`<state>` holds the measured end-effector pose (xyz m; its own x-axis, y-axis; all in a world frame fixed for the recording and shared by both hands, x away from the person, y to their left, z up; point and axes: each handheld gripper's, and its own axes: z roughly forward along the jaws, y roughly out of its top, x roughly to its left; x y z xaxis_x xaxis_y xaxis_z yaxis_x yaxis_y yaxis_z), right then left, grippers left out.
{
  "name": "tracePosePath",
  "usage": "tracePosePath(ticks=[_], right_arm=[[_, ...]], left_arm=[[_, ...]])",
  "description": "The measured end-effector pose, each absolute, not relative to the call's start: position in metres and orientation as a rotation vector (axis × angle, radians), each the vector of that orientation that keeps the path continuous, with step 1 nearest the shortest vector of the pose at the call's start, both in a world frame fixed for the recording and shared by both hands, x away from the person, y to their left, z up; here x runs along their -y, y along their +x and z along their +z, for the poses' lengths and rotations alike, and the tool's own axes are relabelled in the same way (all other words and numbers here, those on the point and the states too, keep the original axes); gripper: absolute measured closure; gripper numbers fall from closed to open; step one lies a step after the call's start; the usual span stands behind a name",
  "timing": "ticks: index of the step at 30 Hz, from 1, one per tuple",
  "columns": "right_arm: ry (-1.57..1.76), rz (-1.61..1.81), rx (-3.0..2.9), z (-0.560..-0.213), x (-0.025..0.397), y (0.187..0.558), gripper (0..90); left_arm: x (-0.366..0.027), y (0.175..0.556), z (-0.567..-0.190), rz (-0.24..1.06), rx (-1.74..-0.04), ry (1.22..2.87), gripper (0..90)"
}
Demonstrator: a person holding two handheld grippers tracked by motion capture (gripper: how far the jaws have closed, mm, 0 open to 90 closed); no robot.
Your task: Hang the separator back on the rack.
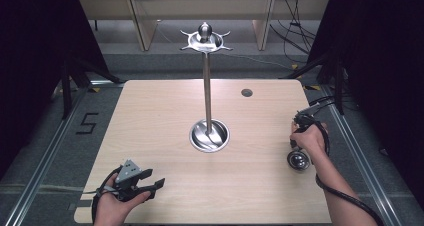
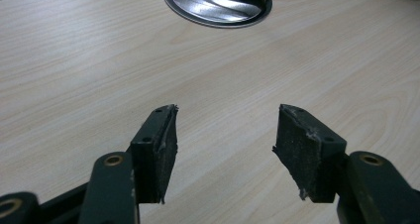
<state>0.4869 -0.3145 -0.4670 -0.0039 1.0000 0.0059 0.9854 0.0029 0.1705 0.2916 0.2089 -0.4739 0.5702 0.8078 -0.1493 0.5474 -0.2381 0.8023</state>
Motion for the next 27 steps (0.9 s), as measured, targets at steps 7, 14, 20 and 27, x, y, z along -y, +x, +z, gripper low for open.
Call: tracePosePath(ticks=[7,14,20,27], right_arm=[[2.133,0.216,-2.138,-0.468,0.313,0.488,65.5],[2.059,0.228,-2.196,-0.471,0.318,0.489,69.3],[1.989,0.162,-2.265,-0.469,0.323,0.487,69.5],[2.099,0.273,-2.171,-0.464,0.316,0.485,69.6]], left_arm=[[-0.209,0.292,-0.474,0.375,-1.088,1.934,40.3],[-0.209,0.292,-0.474,0.376,-1.087,1.935,40.3],[-0.209,0.292,-0.474,0.376,-1.086,1.936,40.4],[-0.209,0.292,-0.474,0.379,-1.090,1.936,40.4]])
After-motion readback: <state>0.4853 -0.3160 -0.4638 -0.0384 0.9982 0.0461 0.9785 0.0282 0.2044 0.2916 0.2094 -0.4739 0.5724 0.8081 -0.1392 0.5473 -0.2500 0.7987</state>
